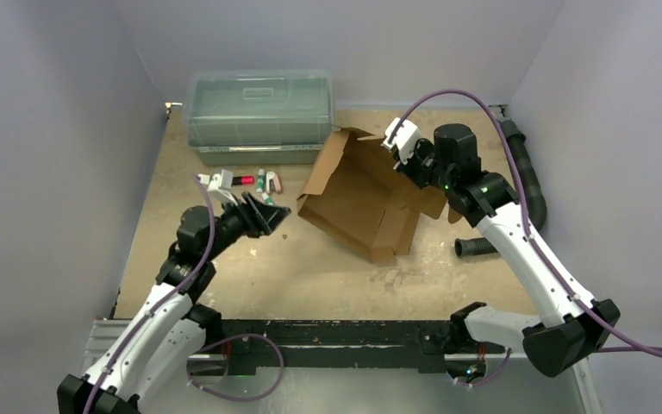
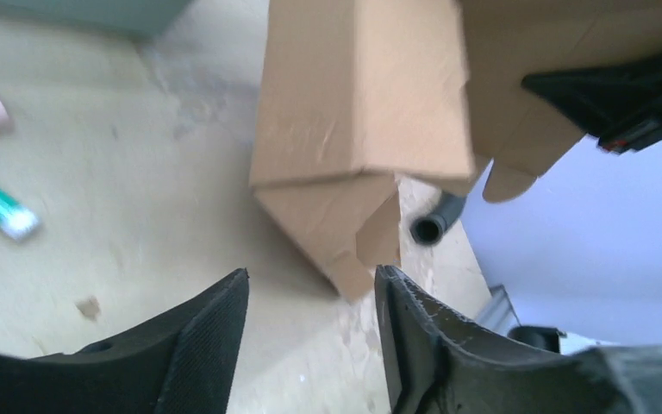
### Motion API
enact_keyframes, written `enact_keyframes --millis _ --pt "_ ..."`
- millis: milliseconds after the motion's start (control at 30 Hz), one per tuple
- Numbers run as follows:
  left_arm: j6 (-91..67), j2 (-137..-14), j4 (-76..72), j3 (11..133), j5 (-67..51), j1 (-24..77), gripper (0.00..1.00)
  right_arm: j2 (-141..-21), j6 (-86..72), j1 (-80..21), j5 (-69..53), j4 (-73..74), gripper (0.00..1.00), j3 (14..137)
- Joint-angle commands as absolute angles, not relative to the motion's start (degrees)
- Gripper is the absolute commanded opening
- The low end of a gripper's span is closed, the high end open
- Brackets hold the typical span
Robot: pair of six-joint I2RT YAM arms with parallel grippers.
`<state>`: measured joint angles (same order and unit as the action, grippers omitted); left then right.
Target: Fold the paper box
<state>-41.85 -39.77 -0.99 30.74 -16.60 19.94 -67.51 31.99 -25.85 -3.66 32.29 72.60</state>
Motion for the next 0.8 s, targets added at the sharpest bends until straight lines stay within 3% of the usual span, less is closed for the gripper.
enact_keyframes --millis 0,233,767 --pt "-54.1 -39.1 -10.1 21.6 -22.4 21.6 0.50 -66.8 30.1 -25.4 -6.2 29.0 0.00 72.5" --pt "-54.7 -48.1 -14.8 20.5 -11.7 35.6 0.39 -67.1 29.9 -24.5 -5.9 29.5 0.00 72.6" --pt "-59.4 -68.2 -33.3 27.8 -9.7 37.3 0.09 -66.7 30.1 -24.4 -8.4 29.5 0.00 71.6"
